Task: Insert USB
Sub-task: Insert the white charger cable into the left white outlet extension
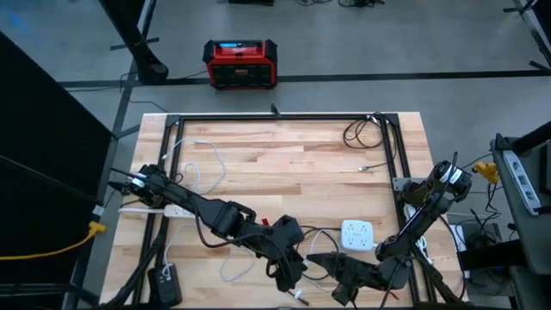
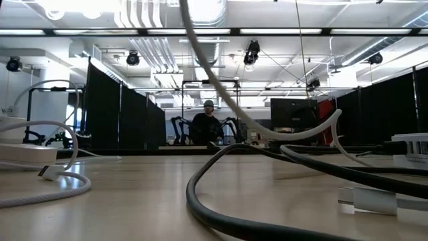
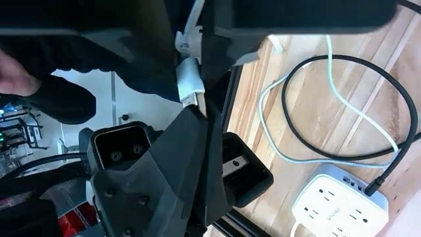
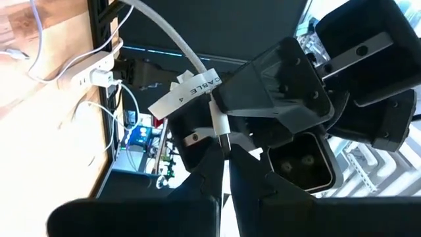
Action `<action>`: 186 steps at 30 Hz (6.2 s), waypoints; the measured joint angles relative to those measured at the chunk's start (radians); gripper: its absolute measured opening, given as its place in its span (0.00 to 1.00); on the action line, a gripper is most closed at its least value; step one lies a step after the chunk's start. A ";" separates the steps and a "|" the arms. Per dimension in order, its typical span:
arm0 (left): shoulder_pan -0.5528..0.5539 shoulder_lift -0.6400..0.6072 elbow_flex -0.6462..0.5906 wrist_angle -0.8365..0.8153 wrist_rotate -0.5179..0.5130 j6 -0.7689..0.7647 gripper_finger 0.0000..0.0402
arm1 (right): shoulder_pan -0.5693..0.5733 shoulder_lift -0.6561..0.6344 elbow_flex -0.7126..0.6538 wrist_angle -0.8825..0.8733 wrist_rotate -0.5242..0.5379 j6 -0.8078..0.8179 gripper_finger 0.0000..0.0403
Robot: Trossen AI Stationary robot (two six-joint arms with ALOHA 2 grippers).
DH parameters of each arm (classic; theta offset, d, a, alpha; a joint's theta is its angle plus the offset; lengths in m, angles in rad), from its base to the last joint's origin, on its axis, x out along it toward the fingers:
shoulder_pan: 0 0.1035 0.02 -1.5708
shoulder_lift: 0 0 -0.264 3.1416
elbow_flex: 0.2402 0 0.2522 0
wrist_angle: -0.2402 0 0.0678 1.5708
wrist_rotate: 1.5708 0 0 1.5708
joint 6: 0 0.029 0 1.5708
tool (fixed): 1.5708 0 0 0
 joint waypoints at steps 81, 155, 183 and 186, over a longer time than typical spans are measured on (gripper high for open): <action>-0.060 0.020 0.187 -0.425 -0.037 -0.031 0.03 | -0.149 0.006 0.208 -0.796 -0.584 1.101 0.00; 0.334 -0.438 -1.036 -0.513 0.156 -0.670 0.03 | -0.086 0.004 0.174 -0.893 -0.477 1.329 0.00; 0.343 -0.442 -1.104 -0.449 0.163 -0.726 0.03 | -0.067 0.003 0.171 -0.903 -0.477 1.355 0.00; 0.343 -0.441 -1.104 -0.453 0.163 -0.727 0.03 | -0.066 0.003 0.171 -0.903 -0.477 1.355 0.00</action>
